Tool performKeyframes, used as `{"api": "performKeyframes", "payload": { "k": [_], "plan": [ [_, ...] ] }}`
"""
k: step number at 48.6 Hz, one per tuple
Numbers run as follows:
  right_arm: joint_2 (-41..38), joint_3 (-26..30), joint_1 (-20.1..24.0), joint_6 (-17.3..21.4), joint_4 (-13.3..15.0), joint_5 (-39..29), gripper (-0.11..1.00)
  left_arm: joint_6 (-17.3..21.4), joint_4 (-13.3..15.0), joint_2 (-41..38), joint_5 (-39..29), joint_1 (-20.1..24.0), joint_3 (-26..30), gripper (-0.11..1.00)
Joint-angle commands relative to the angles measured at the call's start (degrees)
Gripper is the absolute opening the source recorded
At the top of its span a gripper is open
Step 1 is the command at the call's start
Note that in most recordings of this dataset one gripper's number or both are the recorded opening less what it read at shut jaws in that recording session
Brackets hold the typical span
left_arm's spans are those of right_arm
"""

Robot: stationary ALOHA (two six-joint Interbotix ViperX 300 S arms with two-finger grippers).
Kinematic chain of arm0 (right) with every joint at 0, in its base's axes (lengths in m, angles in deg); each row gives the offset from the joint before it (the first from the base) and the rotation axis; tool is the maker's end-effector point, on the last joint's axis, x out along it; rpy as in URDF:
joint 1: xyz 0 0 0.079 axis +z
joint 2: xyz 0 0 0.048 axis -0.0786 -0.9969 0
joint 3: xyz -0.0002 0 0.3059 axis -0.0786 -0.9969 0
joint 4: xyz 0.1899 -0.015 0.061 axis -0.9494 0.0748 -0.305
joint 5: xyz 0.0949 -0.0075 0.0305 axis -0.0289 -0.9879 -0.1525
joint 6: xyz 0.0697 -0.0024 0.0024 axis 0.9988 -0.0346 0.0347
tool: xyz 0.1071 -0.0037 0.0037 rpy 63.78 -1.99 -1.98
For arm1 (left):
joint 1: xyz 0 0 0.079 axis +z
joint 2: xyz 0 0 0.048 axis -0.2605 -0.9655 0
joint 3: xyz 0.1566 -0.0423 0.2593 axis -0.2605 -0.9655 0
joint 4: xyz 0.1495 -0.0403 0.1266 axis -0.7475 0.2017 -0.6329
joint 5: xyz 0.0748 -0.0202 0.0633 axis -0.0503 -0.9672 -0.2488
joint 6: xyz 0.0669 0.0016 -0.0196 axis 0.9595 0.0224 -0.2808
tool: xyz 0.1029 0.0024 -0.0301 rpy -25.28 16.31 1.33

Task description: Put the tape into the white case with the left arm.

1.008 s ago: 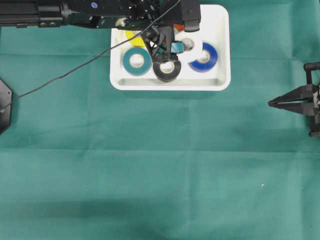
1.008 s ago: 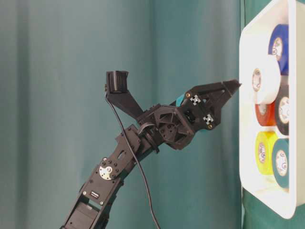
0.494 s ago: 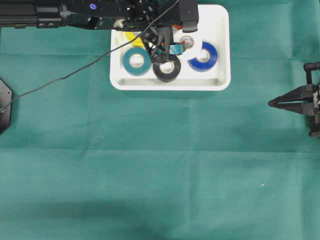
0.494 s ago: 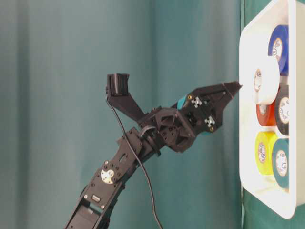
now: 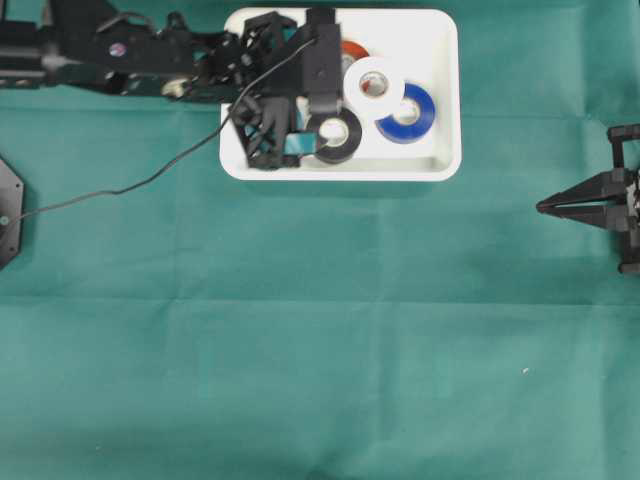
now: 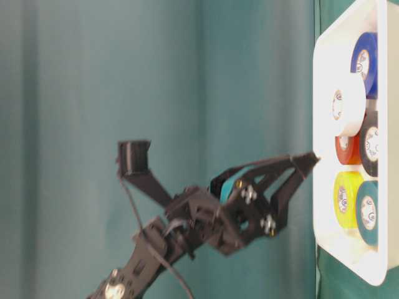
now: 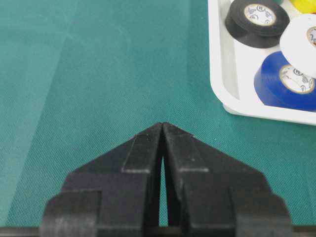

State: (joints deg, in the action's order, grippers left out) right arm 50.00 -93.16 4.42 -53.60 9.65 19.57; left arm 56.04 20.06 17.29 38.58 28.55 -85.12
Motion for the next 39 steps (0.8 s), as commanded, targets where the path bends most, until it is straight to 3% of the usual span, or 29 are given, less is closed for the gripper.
{"api": "performKeyframes", "payload": {
  "k": [1,22,39],
  "plan": [
    [-0.3,0.5,0.0,0.1,0.1,0.6,-0.09,-0.1,0.2,3.6,0.4,-1.2,-1.2,0.98],
    [-0.2,0.5,0.0,0.1,0.1,0.6,-0.09,-0.2,0.2,8.4,0.4,-7.6,-7.9,0.98],
    [-0.3,0.5,0.0,0.1,0.1,0.6,-0.09,-0.2,0.2,8.6,0.0,-8.2,-8.2,0.98]
  ]
}}
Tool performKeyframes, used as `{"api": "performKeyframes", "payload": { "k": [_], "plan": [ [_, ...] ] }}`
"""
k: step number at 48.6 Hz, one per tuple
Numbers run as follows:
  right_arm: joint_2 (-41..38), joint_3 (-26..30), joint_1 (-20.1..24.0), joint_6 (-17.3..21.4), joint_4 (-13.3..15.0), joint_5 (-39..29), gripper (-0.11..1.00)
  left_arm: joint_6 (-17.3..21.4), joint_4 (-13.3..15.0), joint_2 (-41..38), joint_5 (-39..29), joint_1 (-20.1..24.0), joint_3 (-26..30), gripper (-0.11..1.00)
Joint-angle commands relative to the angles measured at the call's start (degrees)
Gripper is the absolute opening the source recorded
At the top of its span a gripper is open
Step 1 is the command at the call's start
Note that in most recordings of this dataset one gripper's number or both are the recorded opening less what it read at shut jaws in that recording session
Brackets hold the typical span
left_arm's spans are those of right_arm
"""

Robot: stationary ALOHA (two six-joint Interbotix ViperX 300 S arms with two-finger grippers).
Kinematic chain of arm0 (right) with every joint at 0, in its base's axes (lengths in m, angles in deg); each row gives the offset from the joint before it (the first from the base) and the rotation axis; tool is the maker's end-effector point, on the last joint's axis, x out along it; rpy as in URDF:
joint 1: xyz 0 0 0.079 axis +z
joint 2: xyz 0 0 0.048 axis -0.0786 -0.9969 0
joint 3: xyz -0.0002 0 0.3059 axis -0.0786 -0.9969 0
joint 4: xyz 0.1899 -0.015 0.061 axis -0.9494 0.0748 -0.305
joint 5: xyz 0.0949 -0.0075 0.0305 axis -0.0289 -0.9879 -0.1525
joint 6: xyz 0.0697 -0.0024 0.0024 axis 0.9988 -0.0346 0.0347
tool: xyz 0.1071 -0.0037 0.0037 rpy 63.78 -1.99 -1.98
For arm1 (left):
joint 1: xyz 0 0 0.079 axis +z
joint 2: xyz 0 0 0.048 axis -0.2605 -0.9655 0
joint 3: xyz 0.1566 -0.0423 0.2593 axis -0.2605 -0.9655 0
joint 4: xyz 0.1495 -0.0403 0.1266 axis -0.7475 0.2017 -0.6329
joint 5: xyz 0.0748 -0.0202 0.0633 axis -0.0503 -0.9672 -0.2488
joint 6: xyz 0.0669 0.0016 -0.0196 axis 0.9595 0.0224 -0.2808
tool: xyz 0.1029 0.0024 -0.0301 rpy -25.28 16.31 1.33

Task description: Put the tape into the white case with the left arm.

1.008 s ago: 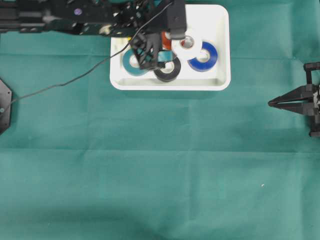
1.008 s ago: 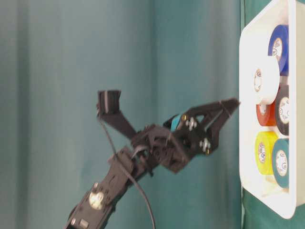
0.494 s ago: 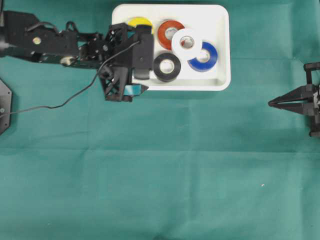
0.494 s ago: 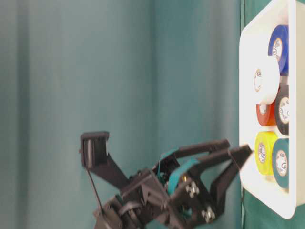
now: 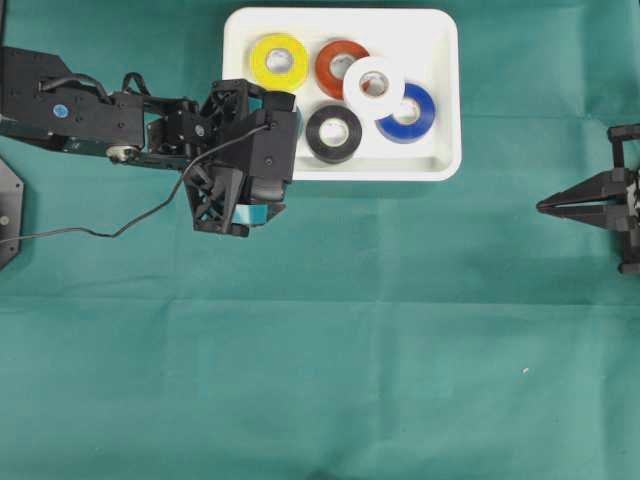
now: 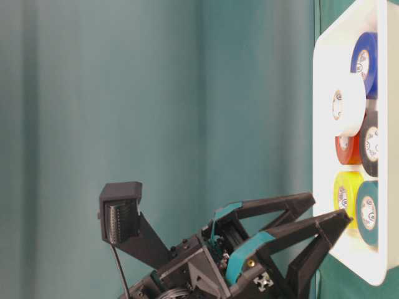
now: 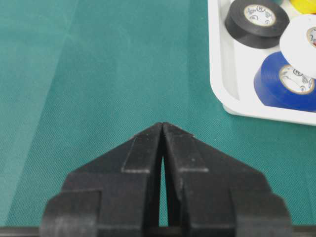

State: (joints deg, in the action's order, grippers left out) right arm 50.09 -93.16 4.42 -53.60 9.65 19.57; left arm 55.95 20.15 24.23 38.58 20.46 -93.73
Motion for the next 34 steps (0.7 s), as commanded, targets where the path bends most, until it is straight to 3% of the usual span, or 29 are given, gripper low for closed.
{"api": "performKeyframes", "payload": {
  "k": [1,34],
  "plan": [
    [-0.4,0.5,0.0,0.1,0.1,0.6,-0.09,-0.1,0.2,1.8,0.0,-0.1,0.3,0.98],
    [-0.3,0.5,0.0,0.1,0.1,0.6,-0.09,-0.1,0.3,15.6,2.6,-0.2,-12.7,0.98]
  ]
}}
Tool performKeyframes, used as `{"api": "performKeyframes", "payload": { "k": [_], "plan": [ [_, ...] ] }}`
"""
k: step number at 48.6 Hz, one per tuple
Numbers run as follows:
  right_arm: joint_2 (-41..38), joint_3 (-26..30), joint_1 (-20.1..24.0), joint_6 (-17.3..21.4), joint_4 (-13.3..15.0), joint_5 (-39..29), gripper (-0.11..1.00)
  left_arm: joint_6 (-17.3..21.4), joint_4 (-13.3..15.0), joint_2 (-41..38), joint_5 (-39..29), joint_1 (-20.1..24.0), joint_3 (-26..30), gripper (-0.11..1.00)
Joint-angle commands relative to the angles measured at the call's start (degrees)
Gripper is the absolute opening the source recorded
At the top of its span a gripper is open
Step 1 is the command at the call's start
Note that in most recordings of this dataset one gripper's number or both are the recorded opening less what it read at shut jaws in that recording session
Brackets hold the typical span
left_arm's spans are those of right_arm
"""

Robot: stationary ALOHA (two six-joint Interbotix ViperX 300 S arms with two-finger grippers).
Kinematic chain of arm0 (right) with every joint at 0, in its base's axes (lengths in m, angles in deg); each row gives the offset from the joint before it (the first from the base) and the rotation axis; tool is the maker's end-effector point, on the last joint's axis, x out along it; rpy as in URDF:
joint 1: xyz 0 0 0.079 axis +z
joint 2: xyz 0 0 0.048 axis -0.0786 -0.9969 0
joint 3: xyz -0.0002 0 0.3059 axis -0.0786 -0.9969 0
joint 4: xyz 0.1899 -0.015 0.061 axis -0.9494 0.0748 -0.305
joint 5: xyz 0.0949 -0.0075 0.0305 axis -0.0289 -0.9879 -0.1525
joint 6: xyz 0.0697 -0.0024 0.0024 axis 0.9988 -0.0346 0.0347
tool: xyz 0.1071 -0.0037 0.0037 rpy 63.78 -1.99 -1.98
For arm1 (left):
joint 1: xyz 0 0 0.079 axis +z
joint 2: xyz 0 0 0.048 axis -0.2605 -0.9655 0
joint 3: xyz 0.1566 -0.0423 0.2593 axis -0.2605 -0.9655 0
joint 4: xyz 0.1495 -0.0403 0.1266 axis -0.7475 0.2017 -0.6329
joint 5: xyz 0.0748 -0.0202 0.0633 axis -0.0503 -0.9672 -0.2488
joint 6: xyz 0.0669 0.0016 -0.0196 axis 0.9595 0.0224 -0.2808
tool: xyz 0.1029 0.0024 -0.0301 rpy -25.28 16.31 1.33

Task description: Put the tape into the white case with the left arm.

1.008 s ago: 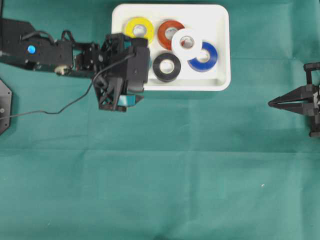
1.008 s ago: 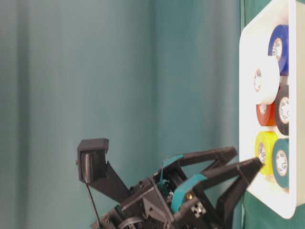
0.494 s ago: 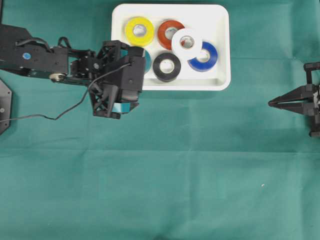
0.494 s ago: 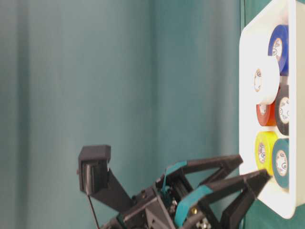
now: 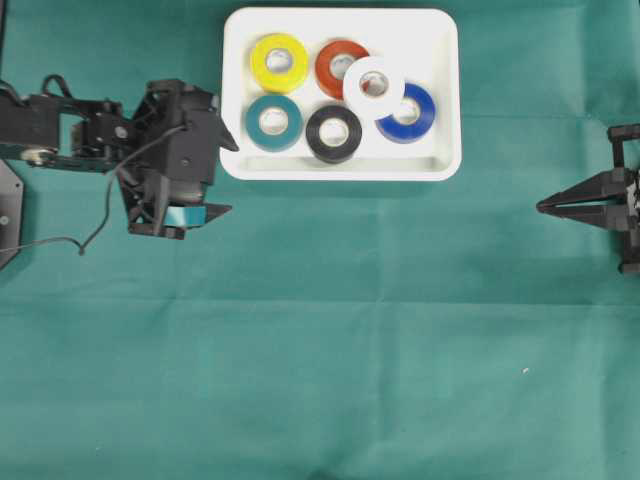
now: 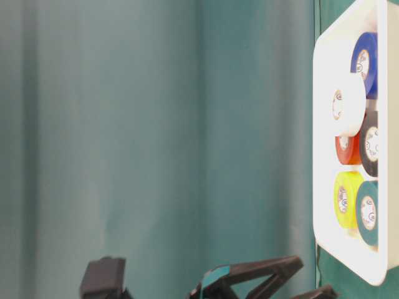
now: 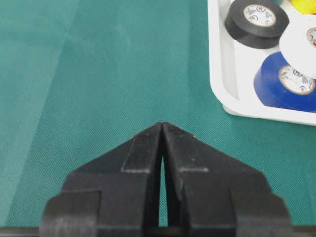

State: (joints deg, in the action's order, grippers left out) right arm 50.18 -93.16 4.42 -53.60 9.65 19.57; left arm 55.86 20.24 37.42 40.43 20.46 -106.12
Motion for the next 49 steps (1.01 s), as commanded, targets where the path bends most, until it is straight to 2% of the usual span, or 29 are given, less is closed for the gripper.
{"api": "performKeyframes", "payload": {
  "k": [1,26,49],
  "plan": [
    [-0.4,0.5,0.0,0.1,0.0,0.6,-0.09,-0.1,0.2,2.8,0.9,-0.1,-0.6,0.98],
    [-0.3,0.5,0.0,0.1,0.0,0.6,-0.09,-0.1,0.2,12.0,1.3,-0.2,-8.1,0.98],
    [-0.4,0.6,0.0,0.1,0.0,0.5,-0.09,-0.1,0.2,24.2,5.2,-0.2,-17.2,0.98]
  ]
}}
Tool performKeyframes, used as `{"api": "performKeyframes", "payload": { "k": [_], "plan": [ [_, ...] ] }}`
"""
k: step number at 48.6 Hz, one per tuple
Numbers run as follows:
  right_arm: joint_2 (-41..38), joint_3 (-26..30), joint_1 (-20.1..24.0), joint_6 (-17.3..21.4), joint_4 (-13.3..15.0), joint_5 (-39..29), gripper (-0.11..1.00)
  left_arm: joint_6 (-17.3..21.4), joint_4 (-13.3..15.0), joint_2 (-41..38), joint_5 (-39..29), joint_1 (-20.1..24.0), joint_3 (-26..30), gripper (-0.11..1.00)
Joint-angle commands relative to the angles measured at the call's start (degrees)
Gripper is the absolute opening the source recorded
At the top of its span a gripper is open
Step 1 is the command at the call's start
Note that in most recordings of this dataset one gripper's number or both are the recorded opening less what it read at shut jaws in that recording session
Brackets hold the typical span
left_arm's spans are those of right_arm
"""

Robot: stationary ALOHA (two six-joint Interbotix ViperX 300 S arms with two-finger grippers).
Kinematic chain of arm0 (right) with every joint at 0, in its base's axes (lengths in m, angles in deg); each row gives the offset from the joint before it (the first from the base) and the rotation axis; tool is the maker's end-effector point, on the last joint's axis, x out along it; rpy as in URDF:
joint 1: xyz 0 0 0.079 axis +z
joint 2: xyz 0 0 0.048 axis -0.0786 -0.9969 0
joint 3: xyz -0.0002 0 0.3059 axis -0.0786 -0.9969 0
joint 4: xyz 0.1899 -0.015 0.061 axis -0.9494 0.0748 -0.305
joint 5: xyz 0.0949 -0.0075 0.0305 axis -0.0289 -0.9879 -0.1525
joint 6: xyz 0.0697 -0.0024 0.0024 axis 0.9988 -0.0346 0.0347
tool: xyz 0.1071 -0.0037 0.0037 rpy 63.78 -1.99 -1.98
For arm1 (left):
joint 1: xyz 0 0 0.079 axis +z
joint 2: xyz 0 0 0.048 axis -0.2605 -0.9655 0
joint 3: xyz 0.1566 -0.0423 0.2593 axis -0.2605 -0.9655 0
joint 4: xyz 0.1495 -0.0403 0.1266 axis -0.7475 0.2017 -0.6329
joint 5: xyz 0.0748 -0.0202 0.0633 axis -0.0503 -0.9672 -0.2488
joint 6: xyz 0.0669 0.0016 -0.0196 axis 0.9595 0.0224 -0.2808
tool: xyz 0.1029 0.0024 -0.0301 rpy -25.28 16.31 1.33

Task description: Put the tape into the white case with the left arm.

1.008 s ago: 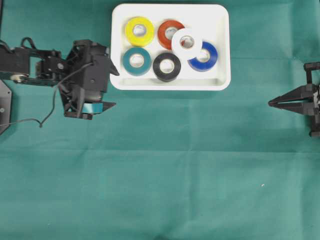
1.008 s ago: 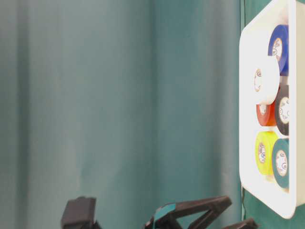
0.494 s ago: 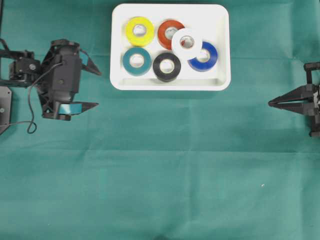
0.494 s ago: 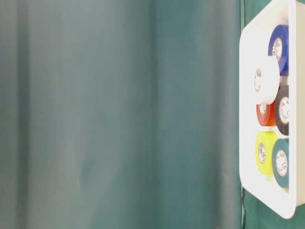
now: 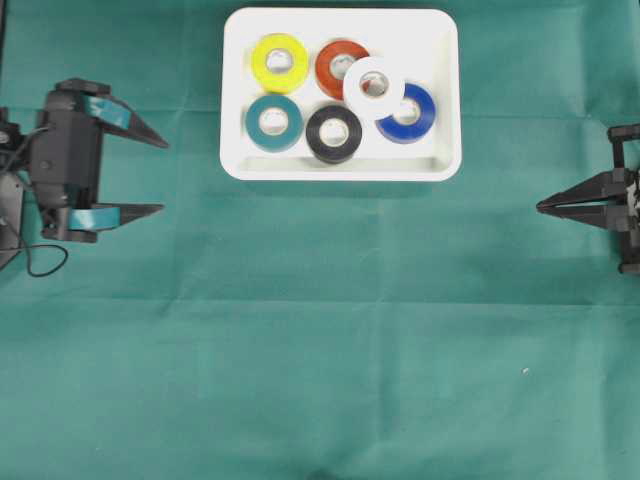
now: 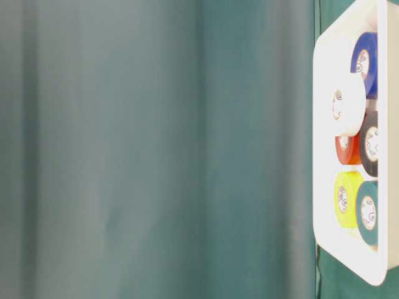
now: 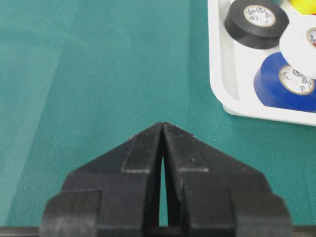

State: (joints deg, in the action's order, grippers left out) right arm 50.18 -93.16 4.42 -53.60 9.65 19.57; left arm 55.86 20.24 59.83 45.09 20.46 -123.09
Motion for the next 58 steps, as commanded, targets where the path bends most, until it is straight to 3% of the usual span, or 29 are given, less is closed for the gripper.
{"api": "performKeyframes", "payload": {
  "k": [1,24,39,58],
  "plan": [
    [-0.4,0.6,0.0,0.1,0.0,0.5,-0.09,-0.1,0.2,2.4,0.5,-0.2,-0.6,0.98],
    [-0.4,0.6,-0.1,0.1,0.1,0.5,-0.09,-5.8,0.2,15.7,0.8,-0.6,-7.6,0.98],
    [-0.4,0.5,-0.2,0.1,0.1,0.5,-0.09,-6.2,0.2,23.3,0.8,-0.9,-11.7,0.98],
    [-0.4,0.5,-0.3,0.1,0.1,0.6,-0.09,-6.2,0.2,26.4,1.0,-0.9,-12.8,0.98]
  ]
}}
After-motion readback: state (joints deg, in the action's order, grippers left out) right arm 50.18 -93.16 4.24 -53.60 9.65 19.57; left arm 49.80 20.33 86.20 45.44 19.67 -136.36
